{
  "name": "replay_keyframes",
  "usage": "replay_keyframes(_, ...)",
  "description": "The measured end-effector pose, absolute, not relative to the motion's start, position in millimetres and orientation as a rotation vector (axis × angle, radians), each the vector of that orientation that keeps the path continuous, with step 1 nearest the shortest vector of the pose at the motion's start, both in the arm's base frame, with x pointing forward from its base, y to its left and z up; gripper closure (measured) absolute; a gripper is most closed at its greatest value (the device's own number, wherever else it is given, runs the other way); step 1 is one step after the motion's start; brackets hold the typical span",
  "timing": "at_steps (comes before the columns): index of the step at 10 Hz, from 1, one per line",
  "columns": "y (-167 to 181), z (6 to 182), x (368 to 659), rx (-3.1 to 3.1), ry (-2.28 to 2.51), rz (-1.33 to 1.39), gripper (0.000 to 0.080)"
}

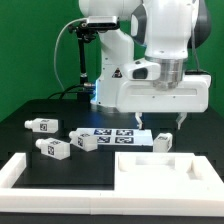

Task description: Assemble one leg

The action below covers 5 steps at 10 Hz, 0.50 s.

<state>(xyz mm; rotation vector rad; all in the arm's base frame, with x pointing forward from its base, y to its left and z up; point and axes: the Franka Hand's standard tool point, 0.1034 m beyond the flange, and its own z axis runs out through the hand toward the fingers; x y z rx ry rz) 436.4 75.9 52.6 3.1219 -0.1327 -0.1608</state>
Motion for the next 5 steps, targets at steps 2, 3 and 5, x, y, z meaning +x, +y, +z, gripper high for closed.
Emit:
replay_keyframes(2, 78.2, 52.8, 436.4, 3.077, -0.588, -0.215, 0.015)
replay_keyframes(3, 78.0, 52.6, 435.8, 3.074, -0.585, -0.233, 0.015)
replay_keyframes(5, 77.8, 52.4, 436.6, 3.089, -0.545, -0.246, 0.015)
